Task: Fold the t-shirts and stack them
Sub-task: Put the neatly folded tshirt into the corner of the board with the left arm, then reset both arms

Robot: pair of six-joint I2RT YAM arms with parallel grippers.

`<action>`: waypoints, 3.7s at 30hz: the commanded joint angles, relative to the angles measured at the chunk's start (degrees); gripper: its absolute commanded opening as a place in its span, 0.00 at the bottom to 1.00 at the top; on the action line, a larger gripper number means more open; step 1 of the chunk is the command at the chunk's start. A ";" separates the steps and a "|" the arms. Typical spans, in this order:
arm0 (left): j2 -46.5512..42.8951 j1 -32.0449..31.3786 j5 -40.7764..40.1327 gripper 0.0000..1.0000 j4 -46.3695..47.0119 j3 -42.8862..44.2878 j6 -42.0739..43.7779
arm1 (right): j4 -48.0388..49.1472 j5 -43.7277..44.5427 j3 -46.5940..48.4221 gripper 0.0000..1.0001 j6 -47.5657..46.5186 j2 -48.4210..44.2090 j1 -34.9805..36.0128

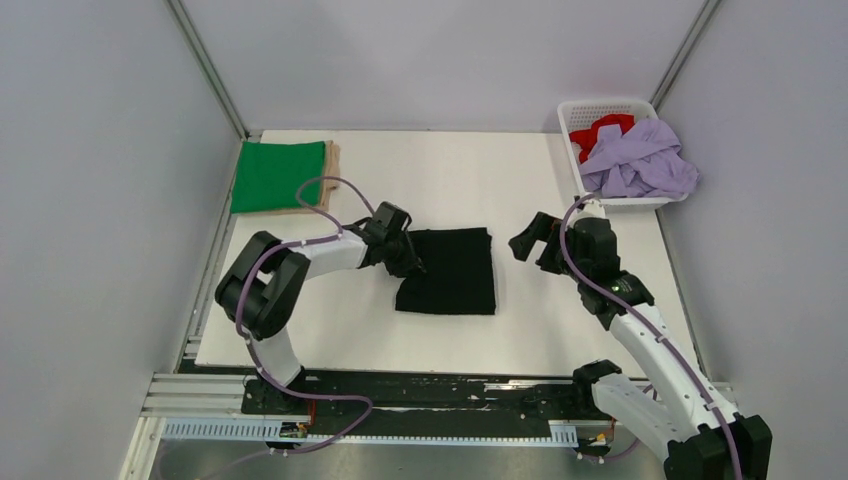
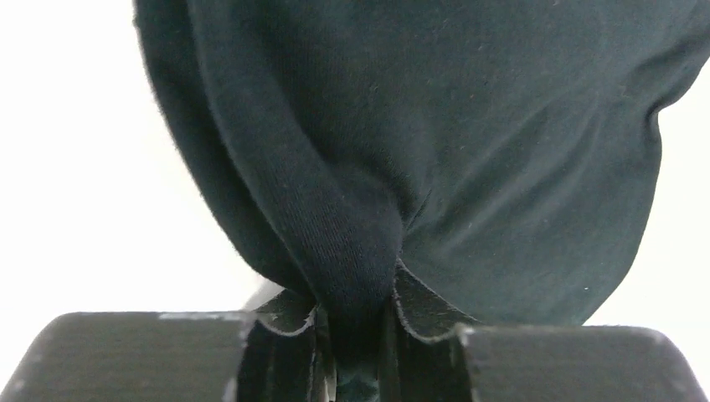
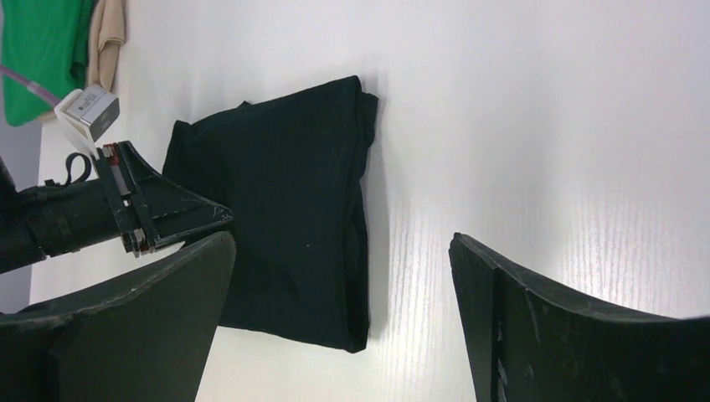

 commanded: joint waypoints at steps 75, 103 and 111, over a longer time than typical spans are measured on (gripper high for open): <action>27.22 37.29 -31.35 0.00 -21.00 68.56 72.96 | -0.04 14.75 0.28 1.00 -8.30 8.30 -1.92; -12.79 40.03 -7.39 1.00 -3.34 22.54 29.92 | -1.41 13.28 -1.91 1.00 -0.74 -0.90 -6.85; -45.55 31.22 -8.09 1.00 -3.66 -6.08 28.42 | -1.89 12.38 -7.00 1.00 1.38 -9.36 -8.18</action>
